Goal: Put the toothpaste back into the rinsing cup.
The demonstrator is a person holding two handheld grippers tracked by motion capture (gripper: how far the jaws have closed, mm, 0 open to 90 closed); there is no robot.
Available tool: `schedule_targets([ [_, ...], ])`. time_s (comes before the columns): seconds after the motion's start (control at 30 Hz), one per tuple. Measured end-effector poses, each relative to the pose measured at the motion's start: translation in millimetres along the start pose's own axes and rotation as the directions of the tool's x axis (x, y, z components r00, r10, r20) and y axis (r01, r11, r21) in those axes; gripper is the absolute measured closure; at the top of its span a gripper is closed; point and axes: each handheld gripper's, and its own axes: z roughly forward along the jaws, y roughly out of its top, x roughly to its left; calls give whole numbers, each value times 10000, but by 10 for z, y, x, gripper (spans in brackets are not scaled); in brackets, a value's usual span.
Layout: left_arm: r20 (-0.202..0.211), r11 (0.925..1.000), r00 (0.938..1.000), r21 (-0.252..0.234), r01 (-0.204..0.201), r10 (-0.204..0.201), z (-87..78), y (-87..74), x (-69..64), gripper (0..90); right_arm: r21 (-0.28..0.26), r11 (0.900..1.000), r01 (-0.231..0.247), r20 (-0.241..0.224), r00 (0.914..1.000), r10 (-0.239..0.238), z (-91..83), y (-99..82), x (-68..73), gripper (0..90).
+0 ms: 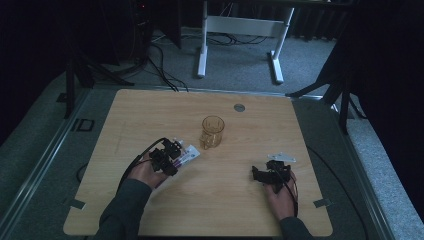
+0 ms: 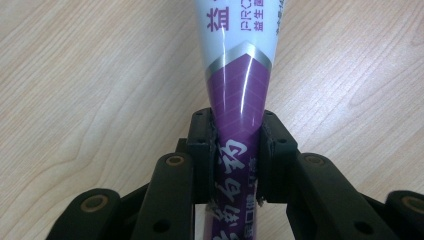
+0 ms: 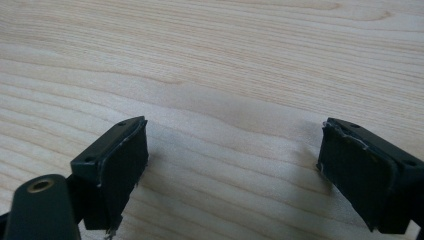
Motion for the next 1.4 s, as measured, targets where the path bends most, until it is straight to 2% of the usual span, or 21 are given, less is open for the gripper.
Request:
schedule_targets([
  [0.23, -155, 9983, 9993, -469, 340, -348, -70, -31, 59, 722, 0, 10000, -5, 2, 10000, 5, 0, 0, 0, 124],
  [0.43, -174, 9914, 9966, -1054, 780, -802, -113, -37, 100, 722, -2, 10000, -5, 3, 10000, 5, 0, 0, 0, 124],
  [0.7, -229, 9884, 9954, -1228, 898, -933, -146, -36, 128, 722, -2, 10000, -13, 5, 10000, 13, 0, 0, 1, 124],
  [0.8, -249, 9849, 9941, -1407, 1010, -1055, -169, -41, 143, 722, -5, 10000, -30, 7, 10000, 30, 1, 1, 2, 124],
  [1.03, -223, 9714, 9905, -1996, 1286, -1357, -236, -23, 171, 722, -3, 10000, -9, 5, 10000, 9, 0, 0, 1, 124],
  [1.27, -321, 9653, 9903, -2298, 1243, -1351, -289, 16, 162, 722, -11, 10000, 2, 8, 10000, -2, 1, 0, 0, 124],
  [1.4, -362, 9579, 9890, -2563, 1296, -1435, -312, 40, 168, 722, -12, 10000, 15, 5, 10000, -15, 1, 0, -1, 123],
])
